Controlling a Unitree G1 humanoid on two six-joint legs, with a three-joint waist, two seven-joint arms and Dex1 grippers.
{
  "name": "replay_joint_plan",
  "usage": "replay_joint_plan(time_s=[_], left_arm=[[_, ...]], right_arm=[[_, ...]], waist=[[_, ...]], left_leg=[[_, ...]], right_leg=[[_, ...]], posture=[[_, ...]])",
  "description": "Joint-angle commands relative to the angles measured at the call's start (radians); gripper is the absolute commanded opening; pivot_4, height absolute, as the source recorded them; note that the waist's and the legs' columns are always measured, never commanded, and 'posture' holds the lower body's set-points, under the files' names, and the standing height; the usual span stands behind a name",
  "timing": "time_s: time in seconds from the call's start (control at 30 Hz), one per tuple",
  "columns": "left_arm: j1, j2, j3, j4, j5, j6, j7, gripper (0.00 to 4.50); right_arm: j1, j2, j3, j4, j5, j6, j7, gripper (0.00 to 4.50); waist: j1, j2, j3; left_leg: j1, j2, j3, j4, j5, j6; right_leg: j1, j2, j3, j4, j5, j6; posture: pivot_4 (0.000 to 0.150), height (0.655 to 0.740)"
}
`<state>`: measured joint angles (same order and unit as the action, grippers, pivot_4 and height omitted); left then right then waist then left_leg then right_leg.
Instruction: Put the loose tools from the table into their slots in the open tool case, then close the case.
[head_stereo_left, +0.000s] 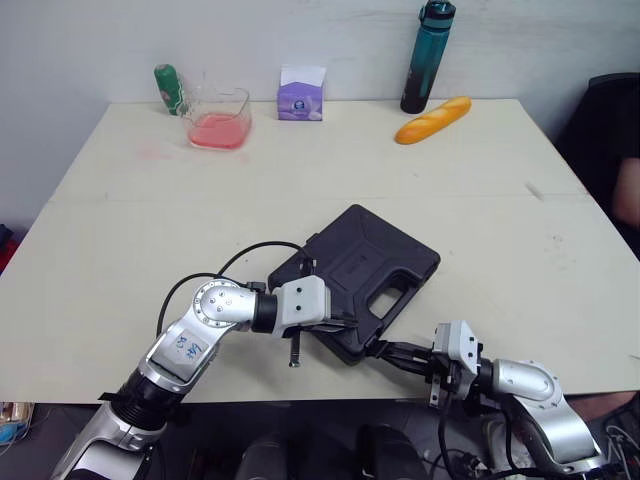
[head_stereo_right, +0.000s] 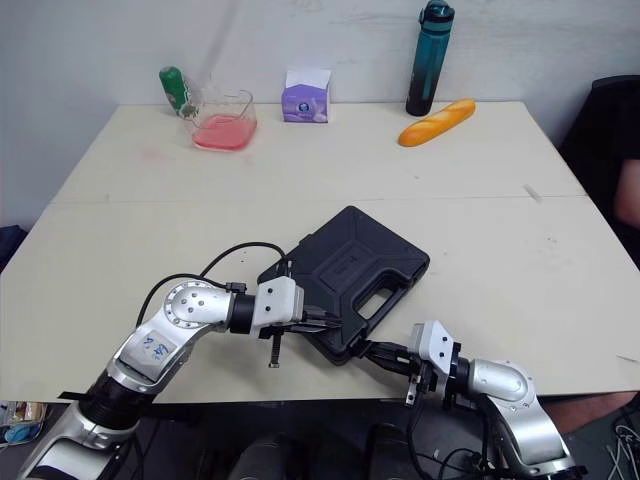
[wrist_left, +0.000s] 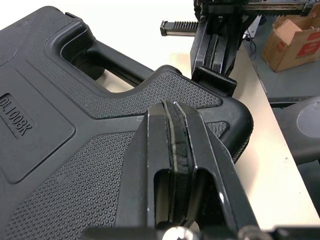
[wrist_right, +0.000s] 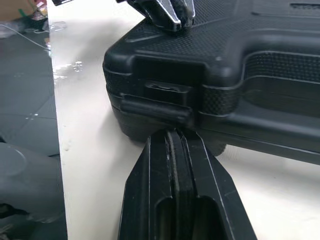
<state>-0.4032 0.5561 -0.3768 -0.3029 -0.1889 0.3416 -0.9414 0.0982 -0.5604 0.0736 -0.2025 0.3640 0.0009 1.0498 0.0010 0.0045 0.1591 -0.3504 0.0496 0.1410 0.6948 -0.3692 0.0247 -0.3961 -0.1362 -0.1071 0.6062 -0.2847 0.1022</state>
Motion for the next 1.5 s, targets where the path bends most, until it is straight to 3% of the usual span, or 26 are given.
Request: replay_joint_plan(time_s=[0.03,0.77,1.27,1.5], left_arm=[[0.061,0.047,-0.07,0.12,0.084,0.077,-0.004,0.05],[0.058,0.057,-0.101,0.126,0.103,0.096,-0.006,0.05],[0.07,0.072,-0.1,0.122,0.099,0.095,-0.002,0.05],[0.082,0.029,-0.02,0.108,0.044,-0.052,0.007,0.05]], right_arm=[[-0.007,-0.011,0.012,-0.057,0.019,0.0,0.019,0.0],[-0.038,-0.009,-0.006,-0.149,0.062,0.057,-0.004,0.0],[-0.062,-0.008,-0.007,-0.144,0.057,0.095,0.006,0.0],[-0.061,-0.023,-0.016,-0.145,0.052,0.093,0.014,0.0]], waist=[[0.0,0.0,0.0],[-0.003,0.0,-0.001],[-0.003,0.0,-0.002],[-0.004,0.0,-0.001]], left_leg=[[0.0,0.0,0.0,0.0,0.0,0.0],[0.0,0.0,-0.002,-0.005,-0.001,0.001],[0.011,0.001,0.0,-0.014,-0.001,-0.002],[0.011,0.002,0.0,-0.015,-0.001,-0.004]], right_leg=[[0.0,0.0,0.0,0.0,0.0,0.0],[-0.001,-0.002,-0.001,-0.001,-0.001,-0.002],[0.003,0.0,0.001,-0.002,-0.002,-0.004],[0.002,0.0,0.001,-0.002,-0.003,-0.006]], posture=[[0.15,0.74],[0.15,0.74],[0.15,0.74],[0.15,0.74]])
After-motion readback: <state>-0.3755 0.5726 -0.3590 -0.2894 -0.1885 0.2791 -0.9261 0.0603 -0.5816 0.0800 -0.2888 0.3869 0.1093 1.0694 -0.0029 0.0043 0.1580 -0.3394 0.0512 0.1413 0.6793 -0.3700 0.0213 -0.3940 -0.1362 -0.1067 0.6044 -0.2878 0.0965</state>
